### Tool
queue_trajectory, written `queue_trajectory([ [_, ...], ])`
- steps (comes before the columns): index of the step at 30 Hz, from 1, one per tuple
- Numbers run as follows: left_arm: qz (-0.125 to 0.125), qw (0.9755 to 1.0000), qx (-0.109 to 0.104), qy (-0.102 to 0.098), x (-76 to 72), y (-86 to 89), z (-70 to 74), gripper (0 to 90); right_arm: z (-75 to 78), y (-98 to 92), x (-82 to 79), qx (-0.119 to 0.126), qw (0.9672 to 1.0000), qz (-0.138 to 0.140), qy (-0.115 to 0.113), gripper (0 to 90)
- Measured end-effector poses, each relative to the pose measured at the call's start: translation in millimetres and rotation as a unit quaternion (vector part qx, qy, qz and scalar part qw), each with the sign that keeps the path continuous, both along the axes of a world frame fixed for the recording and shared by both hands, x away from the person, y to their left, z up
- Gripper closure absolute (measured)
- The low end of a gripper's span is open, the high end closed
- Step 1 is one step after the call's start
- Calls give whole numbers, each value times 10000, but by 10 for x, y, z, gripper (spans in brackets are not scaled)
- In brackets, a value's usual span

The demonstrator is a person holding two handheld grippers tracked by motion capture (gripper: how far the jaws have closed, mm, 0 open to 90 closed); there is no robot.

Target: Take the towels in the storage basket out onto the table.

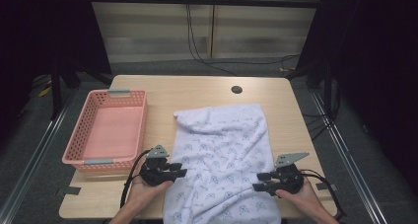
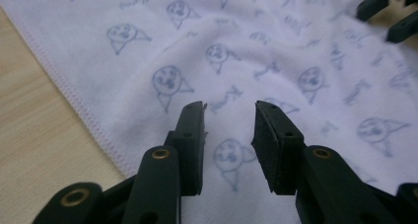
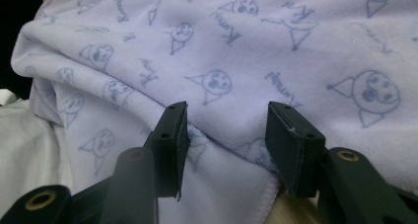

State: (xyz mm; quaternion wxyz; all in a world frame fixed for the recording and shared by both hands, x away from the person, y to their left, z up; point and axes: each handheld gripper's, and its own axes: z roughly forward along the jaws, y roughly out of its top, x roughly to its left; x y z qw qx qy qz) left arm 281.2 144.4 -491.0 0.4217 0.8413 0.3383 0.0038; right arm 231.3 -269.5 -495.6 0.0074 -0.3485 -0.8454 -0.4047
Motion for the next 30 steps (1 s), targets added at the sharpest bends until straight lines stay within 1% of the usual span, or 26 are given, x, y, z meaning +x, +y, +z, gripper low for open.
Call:
queue_trajectory([
  [2,-13,10000,18,-59,16,-11,-34,659,-10,9,-7,-59,9999,68,-85,517],
  [3,10,10000,-87,-27,21,-20,-42,672,-12,12,-14,-89,9999,79,-112,536],
  [4,-37,9999,-104,49,26,-33,-55,675,-14,16,-26,-158,9996,87,-203,562],
  [5,-61,9999,-61,69,21,-49,-66,675,-10,25,-48,-280,9991,106,-303,614],
  [6,-113,9999,56,47,7,-74,-79,676,-5,26,-62,-388,9984,139,-385,658],
  [7,-170,9997,158,10,-12,-97,-96,680,1,21,-76,-447,9980,154,-412,706],
  [8,-166,9996,217,-99,-33,-100,-96,679,6,2,-87,-471,9981,153,-374,790],
  [9,-123,9996,240,-107,-46,-98,-96,695,10,-16,-108,-535,9977,157,-380,829],
  [10,-103,9995,276,-95,-56,-85,-90,731,15,-40,-125,-528,9979,199,-316,849],
  [11,-108,9993,328,-138,-69,-71,-87,757,17,-62,-144,-493,9982,244,-248,858],
  [12,-83,9990,412,-123,-91,-49,-77,782,26,-81,-169,-525,9979,310,-206,865],
  [13,-75,9992,387,-66,-106,-38,-76,821,38,-105,-201,-535,9978,366,-129,872],
  [15,-232,9988,429,-4,-162,-9,-71,877,45,-123,-232,-553,9974,455,-81,872],
  [16,-313,9985,447,98,-192,-4,-59,896,48,-128,-244,-526,9973,516,-35,869],
  [17,-363,9979,515,135,-233,0,-44,899,51,-129,-259,-540,9971,538,9,864],
  [18,-379,9976,577,100,-292,2,-33,900,50,-130,-264,-492,9970,591,75,856],
  [19,-433,9974,560,134,-351,13,-32,900,55,-129,-271,-502,9969,595,86,832],
  [21,-527,9971,481,282,-443,52,-32,900,61,-121,-280,-431,9968,660,123,755],
  [22,-600,9965,429,384,-477,71,-33,900,78,-120,-288,-455,9968,653,103,718],
  [23,-648,9961,427,421,-519,90,-27,899,93,-125,-291,-383,9973,619,90,711],
  [24,-653,9965,450,274,-535,92,-15,888,117,-141,-289,-253,9981,552,45,692],
  [25,-675,9967,406,197,-527,93,1,848,137,-160,-274,-204,9989,414,-82,670],
  [26,-690,9971,231,199,-488,93,12,834,154,-176,-254,-158,9993,295,-151,671],
  [27,-613,9978,153,217,-424,83,21,800,172,-194,-216,-85,9995,148,-250,662],
  [28,-503,9985,120,206,-357,54,26,776,192,-208,-168,-56,9993,-49,-354,635],
  [30,-428,9990,60,145,-202,-13,42,752,217,-223,-32,54,9984,-308,-477,642],
])
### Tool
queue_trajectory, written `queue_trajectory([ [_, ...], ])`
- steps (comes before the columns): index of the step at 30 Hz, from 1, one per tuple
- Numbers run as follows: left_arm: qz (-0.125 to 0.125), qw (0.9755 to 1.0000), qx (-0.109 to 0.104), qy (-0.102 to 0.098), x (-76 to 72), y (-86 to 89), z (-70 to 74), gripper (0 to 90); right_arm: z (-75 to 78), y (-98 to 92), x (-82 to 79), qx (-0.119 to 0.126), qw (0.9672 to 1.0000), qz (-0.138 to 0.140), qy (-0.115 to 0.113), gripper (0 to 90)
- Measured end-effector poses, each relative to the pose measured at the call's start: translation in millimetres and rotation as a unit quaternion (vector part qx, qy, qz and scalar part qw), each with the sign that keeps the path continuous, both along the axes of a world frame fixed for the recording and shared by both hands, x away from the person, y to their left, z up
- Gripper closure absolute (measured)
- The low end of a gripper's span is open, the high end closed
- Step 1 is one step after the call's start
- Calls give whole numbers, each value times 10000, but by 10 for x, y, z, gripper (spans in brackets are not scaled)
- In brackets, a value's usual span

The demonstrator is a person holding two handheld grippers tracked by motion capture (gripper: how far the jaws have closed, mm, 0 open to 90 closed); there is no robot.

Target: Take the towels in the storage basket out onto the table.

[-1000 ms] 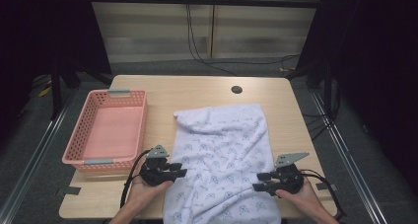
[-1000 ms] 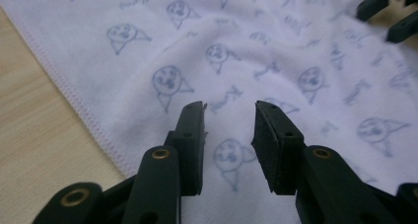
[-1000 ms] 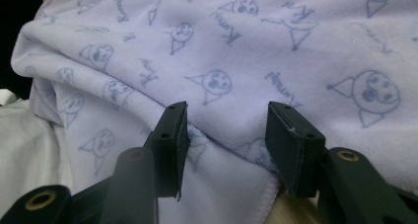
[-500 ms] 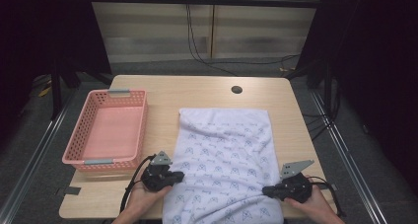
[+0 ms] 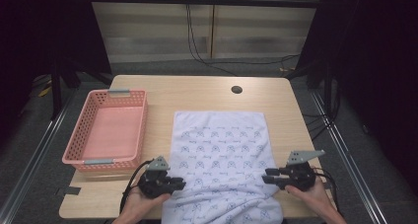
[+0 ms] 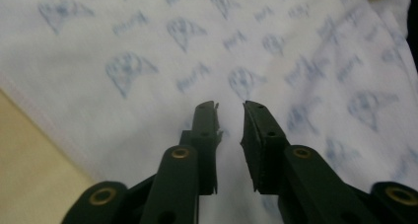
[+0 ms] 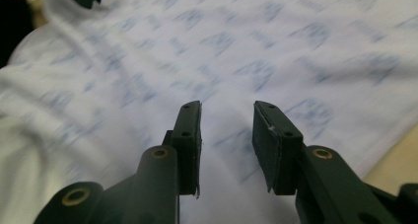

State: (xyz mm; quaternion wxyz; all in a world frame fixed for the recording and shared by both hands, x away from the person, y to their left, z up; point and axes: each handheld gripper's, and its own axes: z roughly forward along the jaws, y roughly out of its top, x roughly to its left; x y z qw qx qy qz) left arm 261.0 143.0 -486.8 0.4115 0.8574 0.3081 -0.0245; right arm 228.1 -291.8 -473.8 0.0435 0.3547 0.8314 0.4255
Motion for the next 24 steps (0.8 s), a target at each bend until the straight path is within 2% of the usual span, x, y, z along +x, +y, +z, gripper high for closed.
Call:
queue_trajectory([
  [2,79,9999,4,-153,177,-64,6,706,0,18,172,-46,9997,-225,-105,600],
  [4,254,9995,5,-186,395,-106,3,672,-23,45,366,-104,9992,-366,-151,577],
  [5,313,9992,-6,-230,459,-111,2,651,-44,64,487,-119,9989,-439,-107,555],
  [6,313,9992,-6,-230,459,-111,2,649,-44,64,487,-119,9989,-439,-107,555],
  [7,401,9988,-45,-282,581,-104,-7,646,-91,103,657,-301,9982,-504,-126,507],
  [8,428,9990,-53,-110,677,-102,-40,641,-110,113,705,-392,9980,-481,-94,479],
  [9,473,9985,101,-258,696,-103,-61,642,-122,121,729,-438,9974,-572,-43,443],
  [10,497,9983,153,-265,696,-106,-85,646,-147,123,749,-430,9972,-614,-13,443],
  [11,390,9990,162,-111,691,-104,-110,658,-174,125,750,-501,9972,-560,22,461],
  [12,390,9990,162,-111,691,-104,-110,668,-174,125,750,-501,9972,-560,22,461],
  [13,310,9987,295,-263,622,-120,-130,668,-200,132,726,-668,9960,-592,-19,478],
  [14,251,9987,377,-240,563,-126,-116,733,-261,125,639,-809,9952,-525,-174,631],
  [15,240,9986,402,-233,540,-122,-113,761,-248,113,606,-891,9943,-562,-169,719],
  [16,260,9983,431,-285,499,-109,-116,789,-244,100,584,-896,9942,-570,-139,762],
  [18,229,9988,374,-231,438,-73,-124,833,-253,71,509,-836,9951,-513,-155,841],
  [19,265,9988,340,-220,404,-64,-129,854,-248,61,475,-849,9953,-457,-125,862],
  [23,149,9990,377,-187,220,-42,-114,859,-241,41,343,-771,9964,-354,3,869],
  [24,49,9991,394,-135,173,-37,-105,859,-239,34,309,-740,9967,-335,47,869],
])
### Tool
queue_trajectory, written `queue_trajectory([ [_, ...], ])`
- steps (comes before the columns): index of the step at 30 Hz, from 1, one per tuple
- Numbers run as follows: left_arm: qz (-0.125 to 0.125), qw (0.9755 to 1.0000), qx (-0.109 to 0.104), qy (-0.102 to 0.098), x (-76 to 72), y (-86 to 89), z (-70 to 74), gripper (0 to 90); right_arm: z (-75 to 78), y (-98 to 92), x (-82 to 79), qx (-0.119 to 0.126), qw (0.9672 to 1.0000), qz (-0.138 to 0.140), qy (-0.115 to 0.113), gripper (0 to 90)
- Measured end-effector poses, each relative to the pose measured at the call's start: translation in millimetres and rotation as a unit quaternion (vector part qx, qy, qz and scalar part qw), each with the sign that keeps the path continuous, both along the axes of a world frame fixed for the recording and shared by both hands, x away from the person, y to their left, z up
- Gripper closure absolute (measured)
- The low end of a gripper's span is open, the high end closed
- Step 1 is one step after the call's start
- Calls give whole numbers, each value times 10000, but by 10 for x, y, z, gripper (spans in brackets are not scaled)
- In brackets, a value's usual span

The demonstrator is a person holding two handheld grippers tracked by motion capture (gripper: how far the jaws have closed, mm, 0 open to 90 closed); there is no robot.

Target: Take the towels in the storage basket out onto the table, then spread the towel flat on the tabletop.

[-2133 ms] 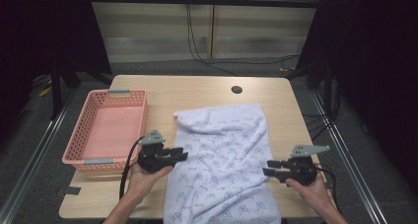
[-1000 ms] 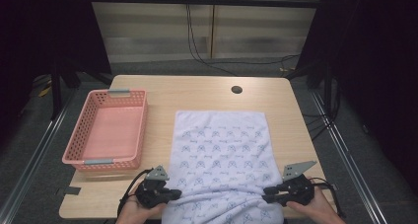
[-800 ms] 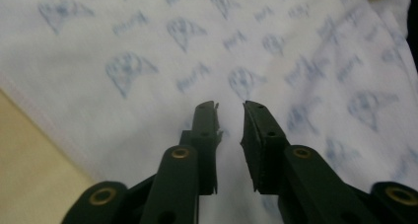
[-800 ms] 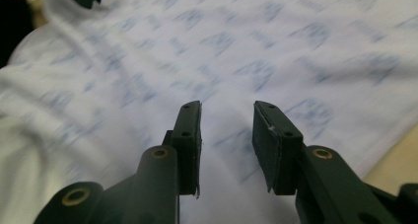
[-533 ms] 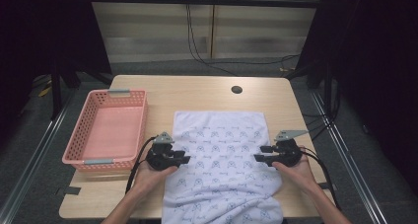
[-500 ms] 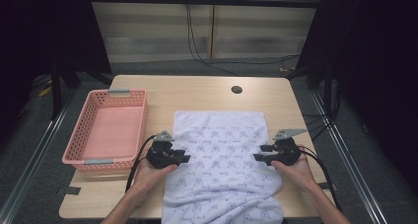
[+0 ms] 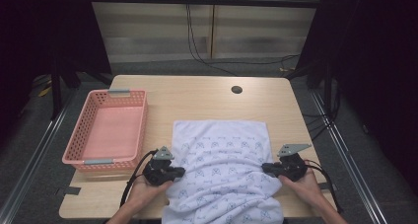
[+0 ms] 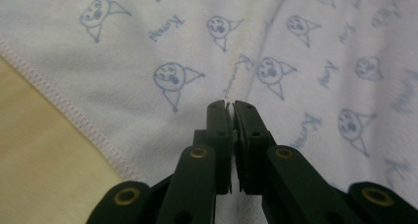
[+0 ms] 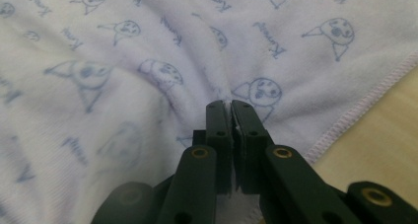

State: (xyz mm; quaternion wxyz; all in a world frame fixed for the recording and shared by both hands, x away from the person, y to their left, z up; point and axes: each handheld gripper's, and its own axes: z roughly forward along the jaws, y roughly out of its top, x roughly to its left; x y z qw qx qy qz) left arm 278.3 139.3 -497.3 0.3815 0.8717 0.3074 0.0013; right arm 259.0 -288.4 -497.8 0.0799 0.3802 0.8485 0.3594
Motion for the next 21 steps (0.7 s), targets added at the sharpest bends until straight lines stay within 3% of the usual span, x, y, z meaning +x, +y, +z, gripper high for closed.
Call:
queue_trajectory([
  [2,-86,10000,39,18,-145,-3,12,859,2,-11,-81,81,9999,86,91,869],
  [4,-189,9997,32,165,-289,14,28,859,15,-10,-194,104,9995,204,211,869],
  [6,-482,9986,14,232,-455,26,35,855,35,7,-321,55,9991,288,311,868],
  [10,-577,9979,34,282,-552,59,53,794,55,29,-460,39,9979,459,450,860],
  [11,-484,9986,-18,223,-526,63,65,794,64,37,-480,5,9976,508,464,837],
  [12,-415,9989,-73,196,-474,60,81,750,80,38,-432,69,9989,356,306,729],
  [13,-273,9994,-176,137,-342,33,105,730,97,21,-368,134,9995,220,202,677],
  [15,-100,9997,-192,101,-171,-25,109,696,138,-8,-246,229,9997,31,25,652],
  [17,119,9995,-273,-80,25,-89,106,685,198,-40,-55,265,9990,-205,-297,600],
  [19,134,9991,-313,-233,198,-154,109,685,225,-66,197,271,9976,-443,-448,555],
  [21,252,9988,-344,-228,337,-192,111,679,200,-69,419,181,9967,-592,-518,529],
])
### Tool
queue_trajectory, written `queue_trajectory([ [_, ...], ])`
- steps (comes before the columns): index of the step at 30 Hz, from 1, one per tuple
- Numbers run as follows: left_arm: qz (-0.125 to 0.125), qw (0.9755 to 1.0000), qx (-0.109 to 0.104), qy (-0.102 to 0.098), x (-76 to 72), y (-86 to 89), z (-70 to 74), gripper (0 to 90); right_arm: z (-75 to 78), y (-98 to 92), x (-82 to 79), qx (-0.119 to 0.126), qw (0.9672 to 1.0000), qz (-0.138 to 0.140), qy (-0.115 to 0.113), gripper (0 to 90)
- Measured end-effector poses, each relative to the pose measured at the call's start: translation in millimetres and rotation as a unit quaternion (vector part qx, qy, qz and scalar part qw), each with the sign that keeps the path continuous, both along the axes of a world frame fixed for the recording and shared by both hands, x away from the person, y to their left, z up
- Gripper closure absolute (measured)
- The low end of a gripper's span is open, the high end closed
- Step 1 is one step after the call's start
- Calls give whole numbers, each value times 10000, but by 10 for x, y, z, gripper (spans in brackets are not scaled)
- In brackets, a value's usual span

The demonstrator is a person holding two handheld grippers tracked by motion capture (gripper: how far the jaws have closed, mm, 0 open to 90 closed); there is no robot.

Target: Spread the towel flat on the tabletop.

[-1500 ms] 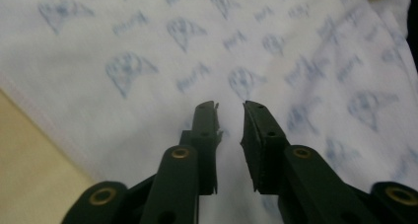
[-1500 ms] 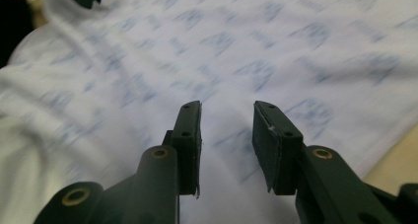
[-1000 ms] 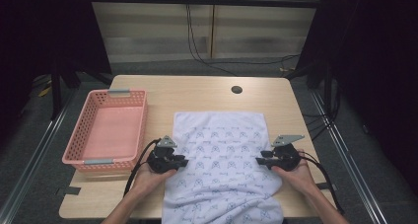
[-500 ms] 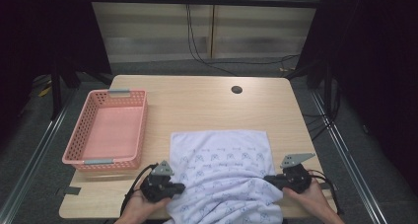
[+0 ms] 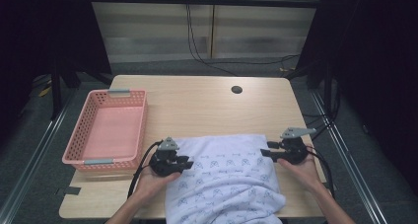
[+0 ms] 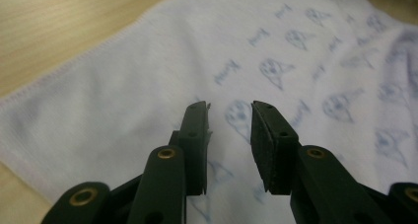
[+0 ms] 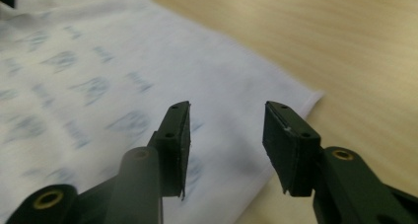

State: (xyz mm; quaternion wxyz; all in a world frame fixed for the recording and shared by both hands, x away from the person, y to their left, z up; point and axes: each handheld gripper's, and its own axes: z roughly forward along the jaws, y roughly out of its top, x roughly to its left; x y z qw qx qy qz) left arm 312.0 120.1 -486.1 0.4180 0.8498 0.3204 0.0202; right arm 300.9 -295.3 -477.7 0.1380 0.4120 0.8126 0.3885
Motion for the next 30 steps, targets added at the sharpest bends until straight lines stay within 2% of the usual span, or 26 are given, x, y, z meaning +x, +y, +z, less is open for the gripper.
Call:
queue_trajectory([
  [1,121,9999,-76,-63,43,-6,-2,678,-21,-1,81,-20,10000,-40,13,513],
  [2,168,9998,-102,-36,85,-9,-8,677,-57,2,180,-1,9999,-86,60,506],
  [5,304,9995,-36,-52,169,-6,-25,663,-160,9,396,-48,9997,-172,159,488],
  [8,446,9990,-47,-44,214,15,-55,648,-224,0,521,-173,9993,-279,165,449],
  [9,454,9989,13,-89,221,25,-61,640,-242,-5,537,-164,9993,-301,167,428],
  [10,487,9988,27,-85,220,32,-66,629,-259,4,539,-175,9992,-291,204,424],
  [11,462,9989,-35,9,226,45,-76,626,-277,16,538,-216,9993,-233,215,415],
  [12,457,9990,-26,-9,225,54,-82,620,-288,44,518,-300,9992,-233,118,419],
  [13,480,9988,-5,-44,219,57,-89,616,-284,61,506,-286,9992,-228,166,443],
  [15,479,9988,16,-6,218,64,-105,608,-281,82,489,-267,9995,-86,117,589],
  [16,503,9987,78,-14,215,67,-113,597,-278,101,473,-240,9996,2,114,703],
  [17,486,9988,71,17,208,61,-124,594,-273,110,462,-184,9996,110,166,750],
  [18,432,9990,106,31,201,57,-131,593,-269,116,447,-172,9996,106,195,807],
  [19,431,9990,145,-20,195,52,-134,591,-263,113,438,-143,9995,102,272,822],
  [21,432,9990,126,-8,198,51,-129,583,-236,86,431,-39,9996,67,264,841],
  [22,500,9987,67,-16,207,53,-125,577,-215,60,428,88,9995,69,305,845],
  [24,577,9983,29,28,248,53,-114,560,-174,7,405,140,9995,51,289,848],
  [26,596,9982,101,-35,288,41,-112,541,-154,-59,371,234,9993,47,296,848],
  [28,658,9977,118,-117,334,43,-119,527,-148,-124,332,214,9993,-17,298,847],
  [30,686,9974,207,-29,410,28,-131,493,-158,-197,302,241,9993,-53,287,847],
])
